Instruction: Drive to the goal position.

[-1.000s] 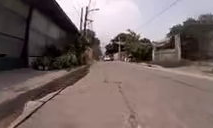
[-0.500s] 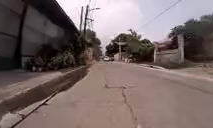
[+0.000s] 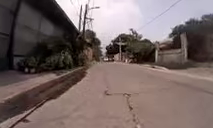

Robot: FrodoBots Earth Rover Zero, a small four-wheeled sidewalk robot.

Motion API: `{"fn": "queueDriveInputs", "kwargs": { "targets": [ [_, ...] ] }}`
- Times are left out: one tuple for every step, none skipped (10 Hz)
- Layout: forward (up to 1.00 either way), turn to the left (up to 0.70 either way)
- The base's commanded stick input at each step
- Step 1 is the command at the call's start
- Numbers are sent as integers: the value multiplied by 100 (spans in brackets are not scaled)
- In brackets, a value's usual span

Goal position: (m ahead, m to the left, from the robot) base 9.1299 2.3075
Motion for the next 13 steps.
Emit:
{"fn": "queueDriveInputs", "kwargs": {
  "targets": [
    [85, 0],
    [85, 0],
    [85, 0],
    [85, 0],
    [85, 0],
    [85, 0],
    [85, 0],
    [85, 0],
    [85, 0],
    [85, 0],
    [85, 0],
    [85, 0],
    [85, 0]
  ]
}}
